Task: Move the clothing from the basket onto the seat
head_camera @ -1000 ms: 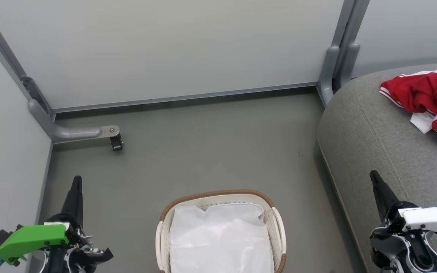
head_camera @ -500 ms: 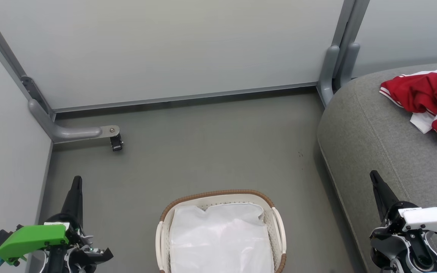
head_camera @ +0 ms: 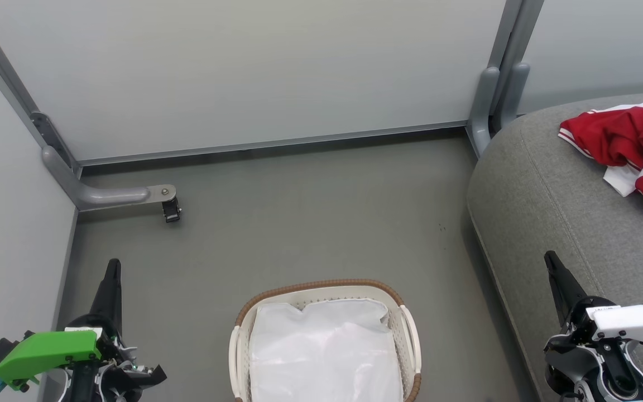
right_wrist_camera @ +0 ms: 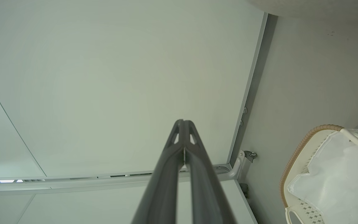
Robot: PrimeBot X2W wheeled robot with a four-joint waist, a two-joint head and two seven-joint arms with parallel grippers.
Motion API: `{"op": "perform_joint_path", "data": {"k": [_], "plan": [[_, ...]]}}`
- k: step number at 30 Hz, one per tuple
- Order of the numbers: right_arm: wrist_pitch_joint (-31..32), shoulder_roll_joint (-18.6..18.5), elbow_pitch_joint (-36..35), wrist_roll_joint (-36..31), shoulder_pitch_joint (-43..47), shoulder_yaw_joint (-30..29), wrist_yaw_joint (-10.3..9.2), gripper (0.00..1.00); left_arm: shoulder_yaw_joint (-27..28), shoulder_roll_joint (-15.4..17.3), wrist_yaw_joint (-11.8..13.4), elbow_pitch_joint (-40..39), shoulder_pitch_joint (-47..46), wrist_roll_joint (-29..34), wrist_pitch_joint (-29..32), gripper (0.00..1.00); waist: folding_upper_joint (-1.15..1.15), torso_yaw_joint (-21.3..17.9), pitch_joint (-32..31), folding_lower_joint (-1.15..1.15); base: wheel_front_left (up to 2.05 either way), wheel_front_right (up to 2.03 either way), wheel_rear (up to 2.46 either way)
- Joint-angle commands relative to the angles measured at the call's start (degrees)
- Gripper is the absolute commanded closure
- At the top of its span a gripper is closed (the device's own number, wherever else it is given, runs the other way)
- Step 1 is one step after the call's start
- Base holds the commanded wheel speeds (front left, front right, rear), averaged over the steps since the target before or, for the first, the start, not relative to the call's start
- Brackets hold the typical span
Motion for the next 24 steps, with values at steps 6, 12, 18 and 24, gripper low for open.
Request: {"op": "perform_joint_path", "data": {"k": [6, 12, 18, 24], "plan": [[0.1, -0.2, -0.1, -0.3, -0.5, -0.2, 0.0, 1.0, 0.1, 0.0, -0.4, -0.1, -0.6, -0.3, 0.2, 1.0, 0.0, 0.0, 0.0, 0.0, 0.0, 0.0, 0.0], [0.1, -0.2, -0.1, -0.3, -0.5, -0.2, 0.0, 1.0, 0.1, 0.0, -0.4, -0.1, -0.6, -0.3, 0.2, 1.0, 0.0, 0.0, 0.0, 0.0, 0.0, 0.0, 0.0], [0.1, -0.2, -0.1, -0.3, -0.5, -0.2, 0.0, 1.0, 0.1, 0.0, -0.4, -0.1, -0.6, -0.3, 0.2, 1.0, 0.0, 0.0, 0.0, 0.0, 0.0, 0.0, 0.0], [0.1, -0.2, -0.1, -0.3, -0.5, -0.2, 0.0, 1.0, 0.1, 0.0, -0.4, -0.1, -0.6, -0.3, 0.2, 1.0, 0.0, 0.0, 0.0, 0.0, 0.0, 0.0, 0.0]]}}
